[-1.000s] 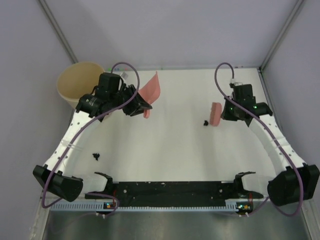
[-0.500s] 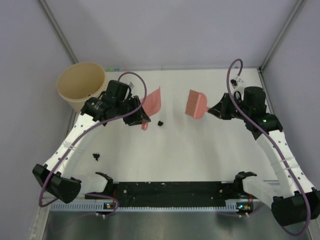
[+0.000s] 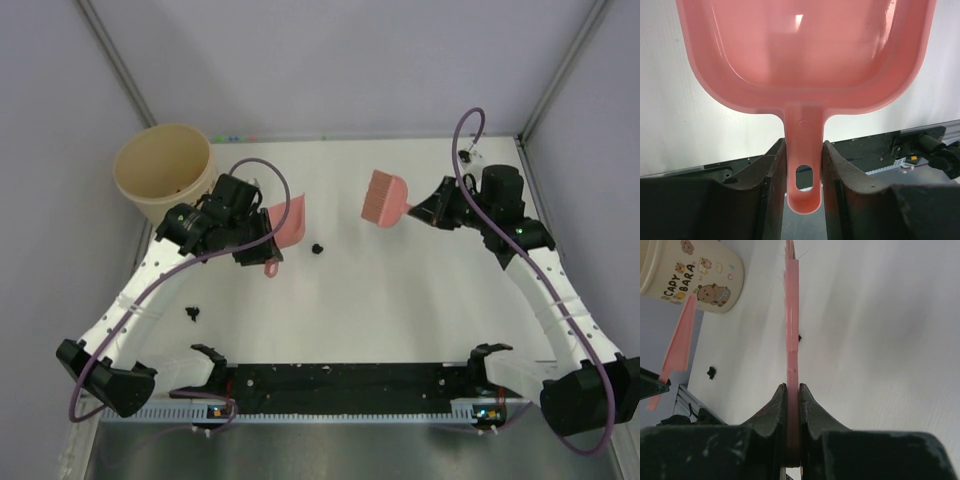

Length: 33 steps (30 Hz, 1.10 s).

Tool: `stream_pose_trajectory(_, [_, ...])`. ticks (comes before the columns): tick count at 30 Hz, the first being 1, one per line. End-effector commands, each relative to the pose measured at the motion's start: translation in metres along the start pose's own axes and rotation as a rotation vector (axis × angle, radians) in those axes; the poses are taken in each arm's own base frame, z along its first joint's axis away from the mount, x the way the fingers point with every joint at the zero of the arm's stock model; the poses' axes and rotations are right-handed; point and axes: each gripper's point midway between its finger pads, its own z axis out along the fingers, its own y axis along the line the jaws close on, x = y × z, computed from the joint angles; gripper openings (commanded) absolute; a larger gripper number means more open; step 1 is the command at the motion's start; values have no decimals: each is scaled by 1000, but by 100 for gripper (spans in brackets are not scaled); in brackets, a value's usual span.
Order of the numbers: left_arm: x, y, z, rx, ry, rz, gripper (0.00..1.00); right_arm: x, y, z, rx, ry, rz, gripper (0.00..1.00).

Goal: Sweep away the paper scraps from the table

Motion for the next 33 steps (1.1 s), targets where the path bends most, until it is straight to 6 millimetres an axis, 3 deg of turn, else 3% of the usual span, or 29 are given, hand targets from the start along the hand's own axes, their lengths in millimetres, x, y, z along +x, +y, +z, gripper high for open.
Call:
stream_pose_trajectory(1, [2,23,-8,-101,-37,73,0,-30,23,1,-93,-88,-20,0])
stream_pose_trajectory(7, [23,40,0,-144,3,116,0,-34,29,11,-133,-72,21,0])
stream_pose_trajectory(13, [42,45,9,-159,57,168,0,-34,28,23,-128,-49,37,0])
stream_pose_trajectory(28, [88,27,49,-162,270,379,0,-17,37,74,-186,21,70,0])
stream_pose_trajectory(33, [94,28,63,-204,308,410,0,-13,35,92,-202,29,74,0])
